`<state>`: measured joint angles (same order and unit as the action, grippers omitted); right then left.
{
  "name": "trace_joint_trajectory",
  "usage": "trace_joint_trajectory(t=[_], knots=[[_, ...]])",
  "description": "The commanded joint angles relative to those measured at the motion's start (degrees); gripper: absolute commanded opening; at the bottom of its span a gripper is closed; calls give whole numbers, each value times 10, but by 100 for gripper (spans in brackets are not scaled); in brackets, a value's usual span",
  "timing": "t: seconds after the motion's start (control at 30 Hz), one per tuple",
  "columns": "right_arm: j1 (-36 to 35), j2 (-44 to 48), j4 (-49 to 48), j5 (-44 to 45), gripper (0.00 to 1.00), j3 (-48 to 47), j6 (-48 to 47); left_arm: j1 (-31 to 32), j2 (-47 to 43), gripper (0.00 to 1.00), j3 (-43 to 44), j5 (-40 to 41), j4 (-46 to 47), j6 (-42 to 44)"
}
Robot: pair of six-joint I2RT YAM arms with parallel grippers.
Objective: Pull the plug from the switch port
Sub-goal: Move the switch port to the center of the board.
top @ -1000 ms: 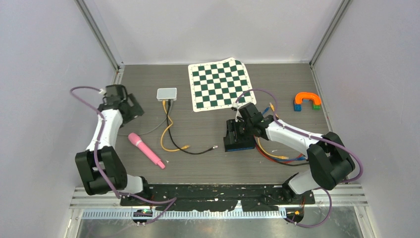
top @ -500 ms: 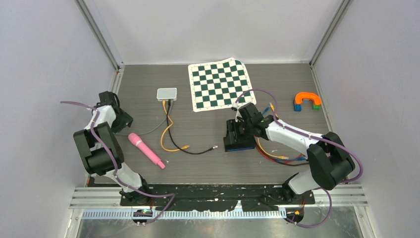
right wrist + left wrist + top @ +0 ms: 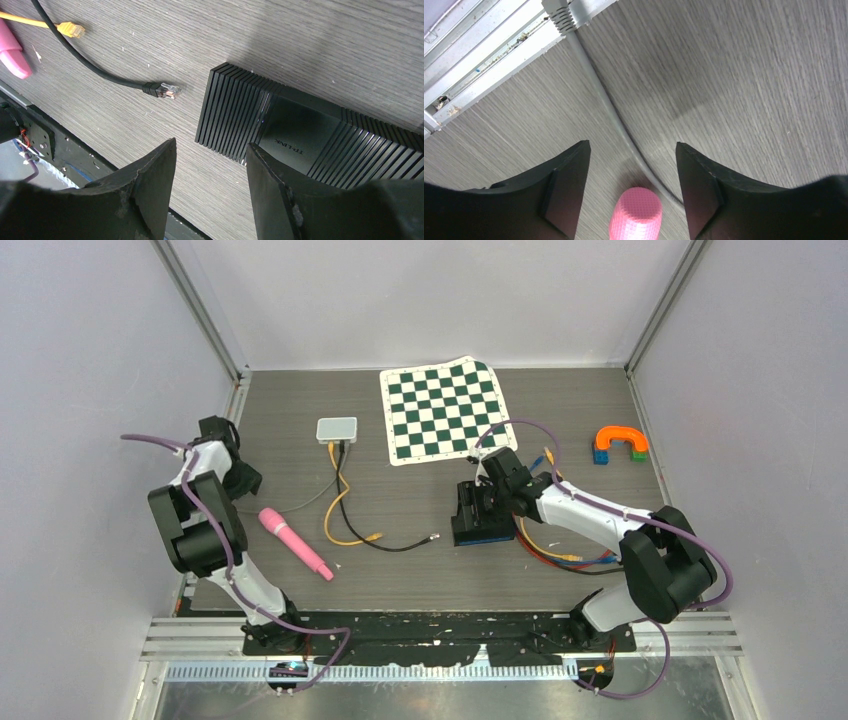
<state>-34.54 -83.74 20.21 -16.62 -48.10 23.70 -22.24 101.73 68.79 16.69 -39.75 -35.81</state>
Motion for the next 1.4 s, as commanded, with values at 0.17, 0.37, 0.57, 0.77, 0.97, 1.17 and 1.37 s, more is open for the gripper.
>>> trace_joint_trajectory(t=[0.17,0.37,0.57,0.77,0.97,1.17,1.37], knots=[[-2,-3,-34,-27,58,-13,1,27,-73,78,-46,-29,42,38],[-25,-36,-84,-30,56,-105,35,73,-153,81,-71,-48,45,62],[-103,-180,-1,60,59,-335,10,133,-282,89,-105,-64,33,94],[-154,-385,55,136,62,-604,31,135,-416,95,-197,-102,13,99],[-190,-561,119,249,69,-851,36,135,-512,99,-240,-117,-11,100],[-199,-642,104,309,76,-939,55,135,-544,100,-238,-121,-38,112],[-201,-709,93,332,80,-994,56,135,-554,100,-240,-137,-42,110]])
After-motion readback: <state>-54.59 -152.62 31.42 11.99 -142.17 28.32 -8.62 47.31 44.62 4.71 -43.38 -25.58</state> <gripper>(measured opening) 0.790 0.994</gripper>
